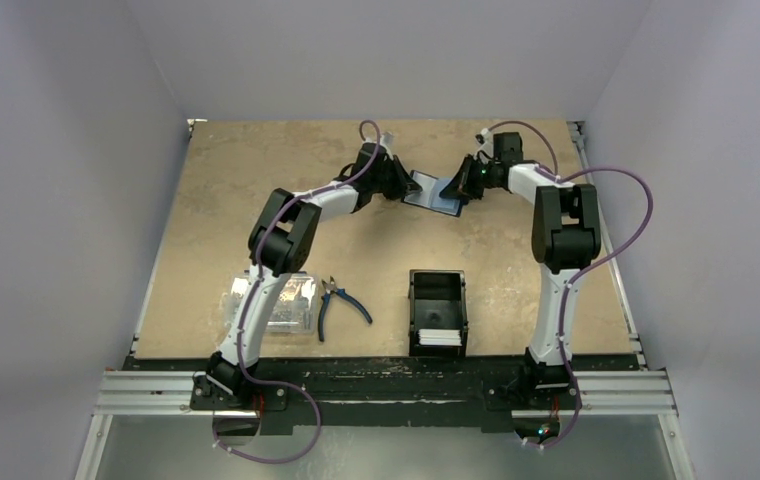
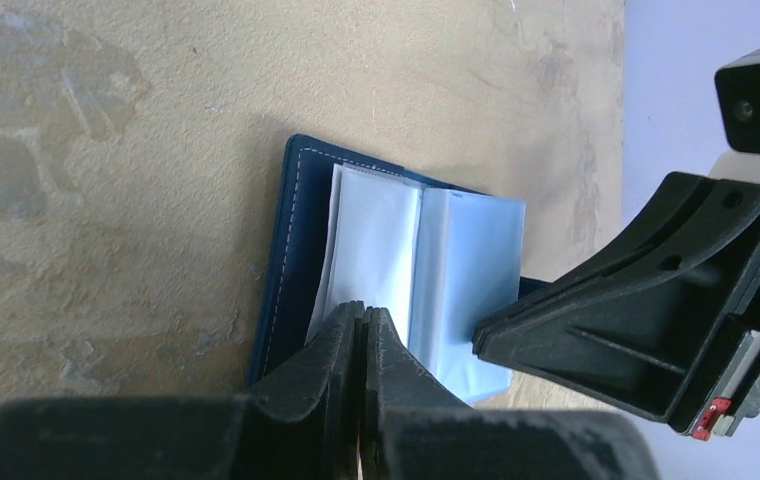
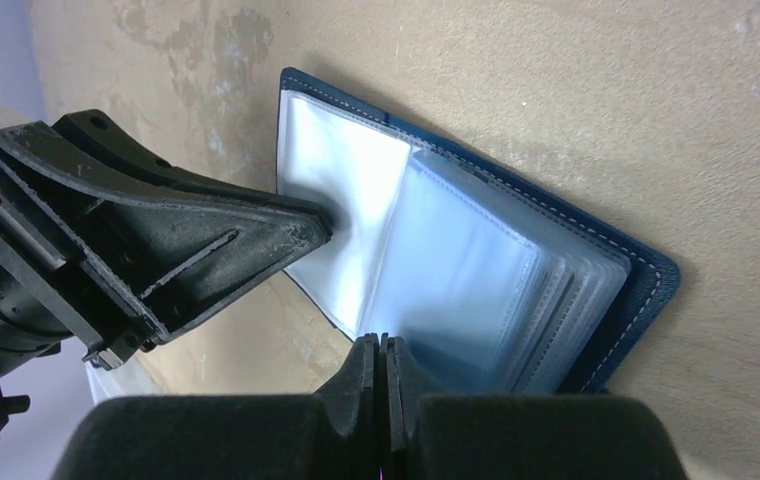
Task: Put the credit cards into the card holder
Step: Open the card holder at the center of the board.
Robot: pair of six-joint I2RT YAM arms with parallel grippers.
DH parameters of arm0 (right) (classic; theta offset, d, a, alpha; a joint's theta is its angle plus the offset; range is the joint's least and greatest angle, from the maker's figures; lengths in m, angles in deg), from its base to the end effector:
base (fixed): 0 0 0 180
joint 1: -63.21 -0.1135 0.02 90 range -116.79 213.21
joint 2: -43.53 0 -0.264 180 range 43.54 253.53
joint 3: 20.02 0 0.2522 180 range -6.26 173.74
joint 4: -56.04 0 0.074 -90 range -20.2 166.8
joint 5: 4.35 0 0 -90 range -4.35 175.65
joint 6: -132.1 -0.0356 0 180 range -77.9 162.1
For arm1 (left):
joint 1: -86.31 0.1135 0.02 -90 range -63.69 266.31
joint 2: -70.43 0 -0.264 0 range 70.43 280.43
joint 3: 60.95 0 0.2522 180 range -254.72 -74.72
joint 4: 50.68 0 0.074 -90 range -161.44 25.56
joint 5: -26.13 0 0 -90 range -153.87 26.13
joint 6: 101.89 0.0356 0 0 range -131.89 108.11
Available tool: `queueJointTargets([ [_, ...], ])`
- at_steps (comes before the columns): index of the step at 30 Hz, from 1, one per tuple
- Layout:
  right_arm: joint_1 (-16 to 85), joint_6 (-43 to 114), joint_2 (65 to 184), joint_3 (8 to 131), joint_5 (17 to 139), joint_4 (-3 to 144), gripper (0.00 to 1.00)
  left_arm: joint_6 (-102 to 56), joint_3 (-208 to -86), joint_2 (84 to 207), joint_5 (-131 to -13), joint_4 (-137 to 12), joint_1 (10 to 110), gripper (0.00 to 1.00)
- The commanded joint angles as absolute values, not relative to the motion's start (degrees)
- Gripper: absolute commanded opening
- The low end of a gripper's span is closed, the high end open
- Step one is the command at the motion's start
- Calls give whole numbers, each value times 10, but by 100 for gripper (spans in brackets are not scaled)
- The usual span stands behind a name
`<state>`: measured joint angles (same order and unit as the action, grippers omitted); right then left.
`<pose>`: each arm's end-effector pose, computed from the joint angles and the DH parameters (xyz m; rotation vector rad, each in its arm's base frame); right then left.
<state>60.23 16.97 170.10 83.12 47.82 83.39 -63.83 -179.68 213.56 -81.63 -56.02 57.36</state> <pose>0.4715 0.0464 0.1461 0.1769 2.4586 1.0250 0.4800 -0.2779 0.1142 -0.2516 2.2742 -1.1289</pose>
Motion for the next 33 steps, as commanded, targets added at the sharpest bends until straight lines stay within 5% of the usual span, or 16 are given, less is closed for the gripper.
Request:
queueJointTargets([
  [1, 598, 185, 1669, 878, 495, 867, 0, -625, -1753, 2139, -804, -655, 582, 0],
  [8, 593, 172, 1674, 879, 442, 846, 1, -628, -1745, 2128, -813, -653, 582, 0],
  [18, 630, 156, 1652, 759, 517, 783, 1, -607, -1740, 2119, -811, -662, 582, 0],
  [33, 604, 220, 1626, 844, 662, 921, 5, -553, -1819, 2109, -837, -727, 583, 0],
])
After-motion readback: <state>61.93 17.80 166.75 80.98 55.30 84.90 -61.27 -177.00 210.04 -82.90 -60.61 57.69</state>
